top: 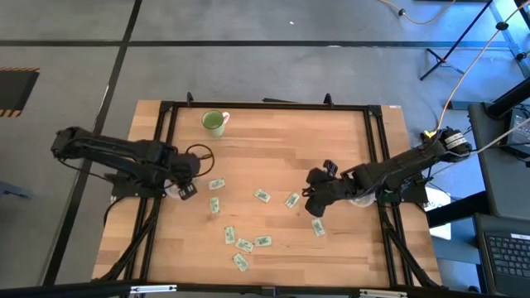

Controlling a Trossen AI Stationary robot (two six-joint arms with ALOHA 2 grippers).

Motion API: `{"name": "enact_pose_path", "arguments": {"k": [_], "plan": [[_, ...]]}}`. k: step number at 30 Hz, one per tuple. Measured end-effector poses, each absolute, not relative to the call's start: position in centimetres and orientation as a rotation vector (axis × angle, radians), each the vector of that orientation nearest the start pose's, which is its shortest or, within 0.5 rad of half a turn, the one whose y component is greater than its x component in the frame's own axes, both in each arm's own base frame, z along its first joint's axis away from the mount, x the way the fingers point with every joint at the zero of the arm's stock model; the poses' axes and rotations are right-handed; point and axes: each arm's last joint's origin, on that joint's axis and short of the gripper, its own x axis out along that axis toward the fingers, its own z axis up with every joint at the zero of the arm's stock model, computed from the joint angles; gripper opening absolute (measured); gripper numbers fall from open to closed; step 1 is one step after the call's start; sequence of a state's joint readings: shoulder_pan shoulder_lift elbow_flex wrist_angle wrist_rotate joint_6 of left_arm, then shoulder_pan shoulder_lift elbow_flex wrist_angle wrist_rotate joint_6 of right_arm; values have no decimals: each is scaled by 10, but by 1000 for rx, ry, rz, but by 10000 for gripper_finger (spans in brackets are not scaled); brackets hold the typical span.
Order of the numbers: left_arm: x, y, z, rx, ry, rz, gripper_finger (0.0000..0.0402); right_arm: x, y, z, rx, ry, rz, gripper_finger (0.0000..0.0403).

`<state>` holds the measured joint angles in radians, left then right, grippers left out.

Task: Pick and place items into bin
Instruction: Put the white stevia packet into the left transparent bin

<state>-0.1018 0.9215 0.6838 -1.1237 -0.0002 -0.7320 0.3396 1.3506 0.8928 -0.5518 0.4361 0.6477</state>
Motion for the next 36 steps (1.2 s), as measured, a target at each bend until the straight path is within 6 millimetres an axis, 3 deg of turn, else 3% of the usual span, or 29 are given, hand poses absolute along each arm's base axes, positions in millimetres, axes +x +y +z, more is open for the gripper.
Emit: {"name": "enact_pose_path", "arguments": {"k": [11, 36], "plan": [[120, -25, 205, -514, 1379, 569, 4, 248, 75, 227, 219, 855, -377, 161], [123, -26, 199, -480, 1382, 596, 49, 248, 75, 227, 220, 855, -376, 161]]}}
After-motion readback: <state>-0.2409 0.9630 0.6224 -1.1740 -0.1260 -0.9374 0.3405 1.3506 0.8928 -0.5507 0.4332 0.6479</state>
